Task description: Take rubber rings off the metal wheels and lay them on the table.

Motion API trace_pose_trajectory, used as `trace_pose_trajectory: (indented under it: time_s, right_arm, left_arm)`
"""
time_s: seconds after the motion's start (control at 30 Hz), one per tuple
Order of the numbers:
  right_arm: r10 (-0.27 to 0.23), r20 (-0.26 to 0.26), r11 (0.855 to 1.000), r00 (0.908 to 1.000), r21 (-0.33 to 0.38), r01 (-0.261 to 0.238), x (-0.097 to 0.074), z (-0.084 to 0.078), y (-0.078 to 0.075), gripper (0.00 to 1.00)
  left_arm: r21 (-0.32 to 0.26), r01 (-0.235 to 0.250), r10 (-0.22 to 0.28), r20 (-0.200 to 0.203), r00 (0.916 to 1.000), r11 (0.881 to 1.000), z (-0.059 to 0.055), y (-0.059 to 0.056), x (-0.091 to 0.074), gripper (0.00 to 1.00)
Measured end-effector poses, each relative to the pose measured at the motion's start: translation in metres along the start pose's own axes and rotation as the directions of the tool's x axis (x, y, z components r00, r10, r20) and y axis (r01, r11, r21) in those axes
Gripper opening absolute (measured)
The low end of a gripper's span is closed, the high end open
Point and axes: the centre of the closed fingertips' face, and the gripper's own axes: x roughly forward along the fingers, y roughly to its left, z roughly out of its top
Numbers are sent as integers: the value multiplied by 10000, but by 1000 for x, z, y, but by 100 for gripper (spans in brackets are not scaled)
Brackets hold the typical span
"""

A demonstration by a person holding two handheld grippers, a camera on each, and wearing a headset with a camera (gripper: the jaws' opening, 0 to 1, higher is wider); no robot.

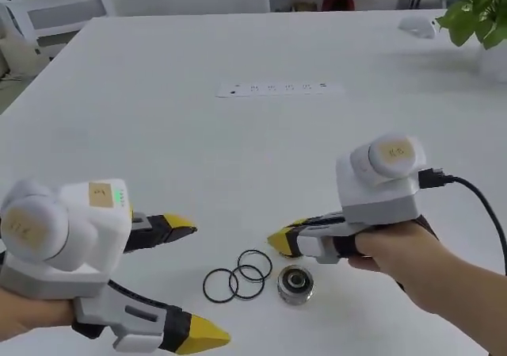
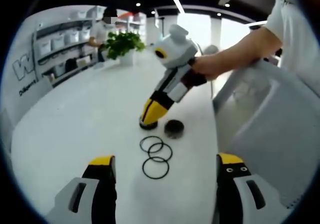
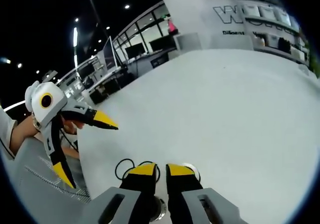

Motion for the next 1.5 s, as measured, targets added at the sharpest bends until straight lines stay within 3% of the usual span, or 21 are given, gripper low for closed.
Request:
trace_pose_trajectory:
  time_s: [0.3, 0.5, 0.8, 0.9, 1.03, 1.23, 1.5]
  right_arm:
    - [-367, 586, 9986, 9976, 414, 343, -11, 14, -16, 6]
    - [-619, 1004, 9931, 9930, 1058, 512, -22, 21, -30, 9]
    - [-513, 738, 9913, 9960, 1244, 418, -22, 15, -33, 12]
    - [-608, 482, 9949, 9970, 838, 566, -22, 11, -34, 13]
    - [-500, 356, 9957, 9981, 798, 471, -23, 8, -33, 14]
    - [-462, 228, 9966, 9987, 697, 445, -32, 4, -35, 16]
    - [-513, -739, 9982, 9959, 257, 534, -41, -25, -45, 15]
  left_arm:
    - [-33, -11, 11, 36, 10000, 10000, 1, 1, 0, 83]
    - [-52, -62, 62, 39, 10000, 10000, 0, 2, 0, 83]
    - [-71, -151, 152, 168, 9997, 9999, 4, 3, -2, 83]
    - [-101, -236, 239, 251, 9994, 9997, 5, 5, -2, 82]
    - [-24, -232, 232, 66, 9997, 9997, 2, 4, -1, 81]
    - [52, -429, 429, 98, 9990, 9991, 4, 9, -2, 82]
    - [-118, -567, 575, 885, 9944, 9983, 30, 15, -8, 83]
